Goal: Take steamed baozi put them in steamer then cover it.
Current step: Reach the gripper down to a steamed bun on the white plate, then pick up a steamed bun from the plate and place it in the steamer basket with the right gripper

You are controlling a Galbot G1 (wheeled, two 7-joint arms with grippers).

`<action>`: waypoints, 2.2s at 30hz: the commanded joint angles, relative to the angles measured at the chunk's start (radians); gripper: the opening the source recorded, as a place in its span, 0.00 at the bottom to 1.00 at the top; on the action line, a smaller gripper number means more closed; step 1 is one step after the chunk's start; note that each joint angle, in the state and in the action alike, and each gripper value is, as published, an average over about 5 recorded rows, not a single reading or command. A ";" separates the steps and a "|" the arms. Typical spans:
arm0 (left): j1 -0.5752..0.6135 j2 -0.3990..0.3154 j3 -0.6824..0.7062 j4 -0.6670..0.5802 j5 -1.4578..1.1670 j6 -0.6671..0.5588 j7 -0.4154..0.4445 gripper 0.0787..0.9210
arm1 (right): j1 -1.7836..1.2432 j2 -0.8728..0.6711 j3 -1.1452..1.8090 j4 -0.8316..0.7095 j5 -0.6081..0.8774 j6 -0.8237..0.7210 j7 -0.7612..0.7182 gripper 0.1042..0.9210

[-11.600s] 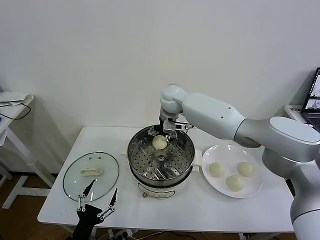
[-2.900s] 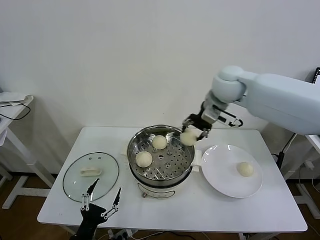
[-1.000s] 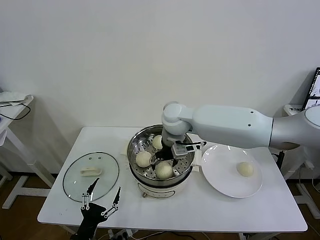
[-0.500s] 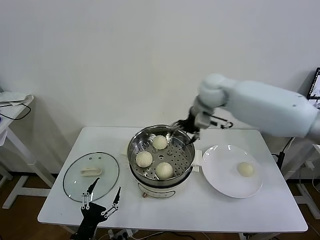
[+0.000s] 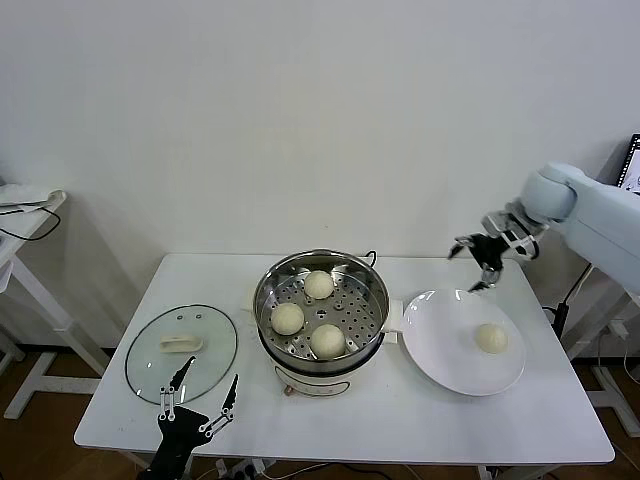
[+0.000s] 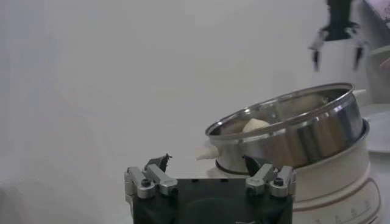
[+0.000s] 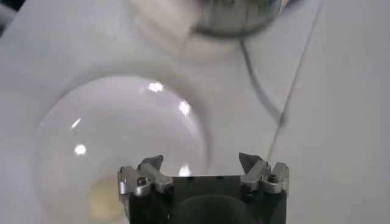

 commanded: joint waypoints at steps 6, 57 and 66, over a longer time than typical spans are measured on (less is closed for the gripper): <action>0.006 -0.001 -0.002 0.011 0.004 -0.002 0.001 0.88 | -0.294 0.001 0.166 -0.178 -0.051 -0.110 0.033 0.88; -0.014 0.013 0.032 0.012 0.013 -0.003 0.001 0.88 | 0.405 0.148 -0.288 0.166 0.280 -0.244 -0.248 0.63; -0.022 0.015 0.041 0.010 0.016 0.005 0.000 0.88 | 0.494 0.312 -0.385 0.293 0.444 -0.328 -0.135 0.62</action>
